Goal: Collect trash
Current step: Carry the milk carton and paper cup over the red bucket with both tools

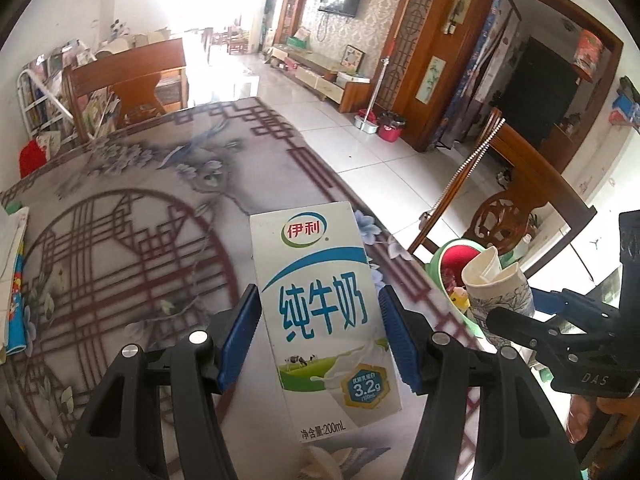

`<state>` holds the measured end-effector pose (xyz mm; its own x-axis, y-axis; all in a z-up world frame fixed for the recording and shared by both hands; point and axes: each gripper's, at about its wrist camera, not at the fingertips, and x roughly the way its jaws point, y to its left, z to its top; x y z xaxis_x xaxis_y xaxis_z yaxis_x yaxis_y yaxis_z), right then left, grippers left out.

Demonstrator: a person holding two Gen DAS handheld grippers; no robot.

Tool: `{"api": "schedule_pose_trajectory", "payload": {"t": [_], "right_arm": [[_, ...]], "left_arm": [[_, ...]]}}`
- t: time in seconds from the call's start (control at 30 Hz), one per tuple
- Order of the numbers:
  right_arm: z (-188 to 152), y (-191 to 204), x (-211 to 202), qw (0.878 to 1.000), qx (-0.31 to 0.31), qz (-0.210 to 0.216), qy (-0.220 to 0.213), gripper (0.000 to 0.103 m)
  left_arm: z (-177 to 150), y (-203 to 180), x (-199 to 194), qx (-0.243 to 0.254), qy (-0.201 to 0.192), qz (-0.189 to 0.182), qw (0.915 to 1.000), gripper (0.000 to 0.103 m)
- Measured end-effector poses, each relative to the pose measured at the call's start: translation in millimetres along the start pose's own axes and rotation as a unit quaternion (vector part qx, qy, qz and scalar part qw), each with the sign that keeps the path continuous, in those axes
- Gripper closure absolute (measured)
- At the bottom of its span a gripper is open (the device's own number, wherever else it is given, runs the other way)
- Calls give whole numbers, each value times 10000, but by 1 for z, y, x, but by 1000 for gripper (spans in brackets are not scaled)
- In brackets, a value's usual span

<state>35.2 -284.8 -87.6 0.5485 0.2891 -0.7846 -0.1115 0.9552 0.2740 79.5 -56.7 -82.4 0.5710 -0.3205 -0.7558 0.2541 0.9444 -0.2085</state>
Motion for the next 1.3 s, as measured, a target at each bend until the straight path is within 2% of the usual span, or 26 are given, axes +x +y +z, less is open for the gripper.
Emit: {"api": "schedule_pose_trajectory", "payload": {"t": [0.53, 1.3], "right_arm": [[-5, -78, -19, 9977, 603, -305, -97, 34], [12, -203, -34, 9917, 1142, -595, -35, 34]], "left_arm": [[12, -72, 30, 458, 153, -360, 9982, 46], [39, -185, 109, 795, 513, -723, 9929, 46]]}}
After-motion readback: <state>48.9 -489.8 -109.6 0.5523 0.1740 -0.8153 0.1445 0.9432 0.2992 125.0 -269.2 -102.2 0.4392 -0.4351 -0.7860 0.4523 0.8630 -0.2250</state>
